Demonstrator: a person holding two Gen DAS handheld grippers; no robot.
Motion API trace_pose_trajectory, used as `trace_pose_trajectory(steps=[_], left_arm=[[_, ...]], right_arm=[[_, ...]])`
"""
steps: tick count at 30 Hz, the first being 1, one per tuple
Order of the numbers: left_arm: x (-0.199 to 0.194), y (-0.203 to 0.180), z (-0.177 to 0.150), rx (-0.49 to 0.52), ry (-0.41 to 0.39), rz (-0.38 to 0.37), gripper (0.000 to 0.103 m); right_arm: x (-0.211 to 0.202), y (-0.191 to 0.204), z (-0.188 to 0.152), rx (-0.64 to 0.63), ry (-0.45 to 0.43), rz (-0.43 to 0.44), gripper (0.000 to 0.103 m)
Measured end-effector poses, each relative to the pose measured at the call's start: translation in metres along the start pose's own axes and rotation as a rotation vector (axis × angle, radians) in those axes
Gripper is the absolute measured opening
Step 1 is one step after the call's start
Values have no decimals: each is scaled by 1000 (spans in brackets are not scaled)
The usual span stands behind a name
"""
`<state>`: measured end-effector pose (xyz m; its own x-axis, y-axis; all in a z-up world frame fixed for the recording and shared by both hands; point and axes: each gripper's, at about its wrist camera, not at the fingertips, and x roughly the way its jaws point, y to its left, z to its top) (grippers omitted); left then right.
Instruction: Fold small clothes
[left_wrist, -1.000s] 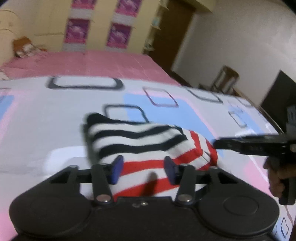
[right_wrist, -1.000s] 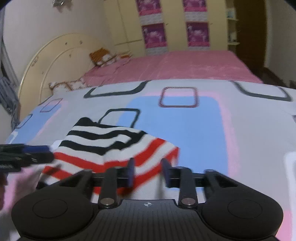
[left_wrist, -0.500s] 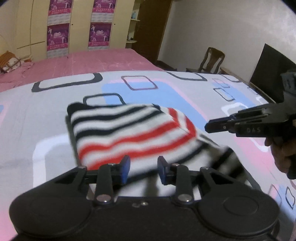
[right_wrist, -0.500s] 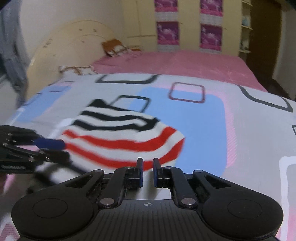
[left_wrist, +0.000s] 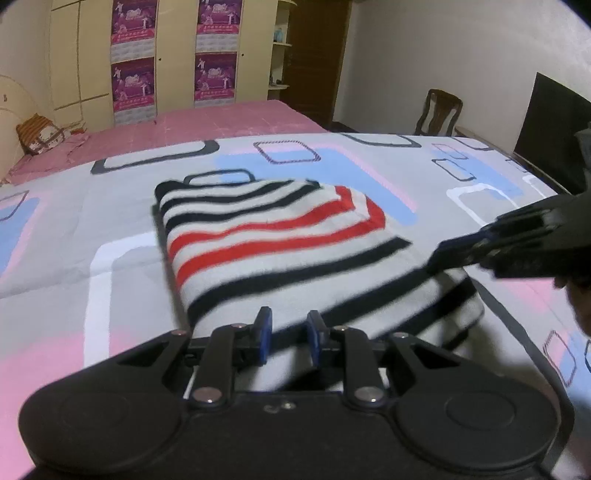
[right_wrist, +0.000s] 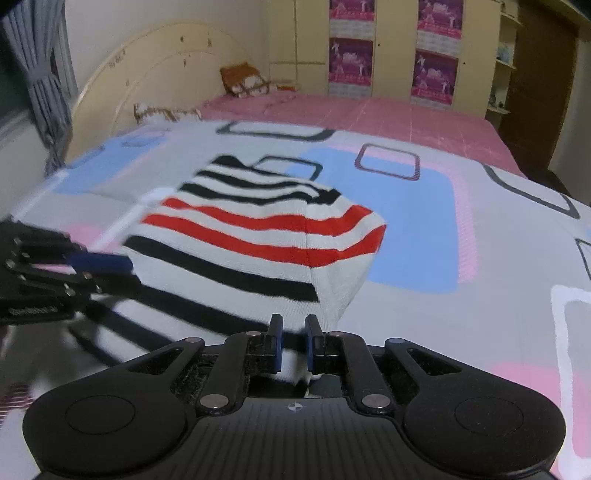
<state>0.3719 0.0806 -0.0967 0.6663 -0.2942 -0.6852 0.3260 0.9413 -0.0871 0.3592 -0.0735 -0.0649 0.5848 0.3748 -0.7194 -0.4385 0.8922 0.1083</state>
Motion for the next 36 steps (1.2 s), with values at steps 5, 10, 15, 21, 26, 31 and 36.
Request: trace_pose_trajectory(steps=[5,10,15,21,26,31,36], left_arm=[[-4,-5,-25,5,28,40,22],[-8,-10,-31,9,22,94,22],[-10,-9,-35,-10,29,111,22],[-9,-17,-35,-27,23,156,22],[-9,-22,-35,-40,25,188,22],[-21,-36,-34,-63,2,258,87],[-42,-59,-44,-69,-17,301,99]], right_arm=[[0,1,-29,18,87,17,10],[1,3,-39,74,86,45,10],[4,-1,-41,69,90,58,10],[4,2,-42,42,90,51,10],[4,5,-42,24,88,41,10],[-7,4,-40,32,78,0,85],[-40,2,-59,16,33,-78,102]])
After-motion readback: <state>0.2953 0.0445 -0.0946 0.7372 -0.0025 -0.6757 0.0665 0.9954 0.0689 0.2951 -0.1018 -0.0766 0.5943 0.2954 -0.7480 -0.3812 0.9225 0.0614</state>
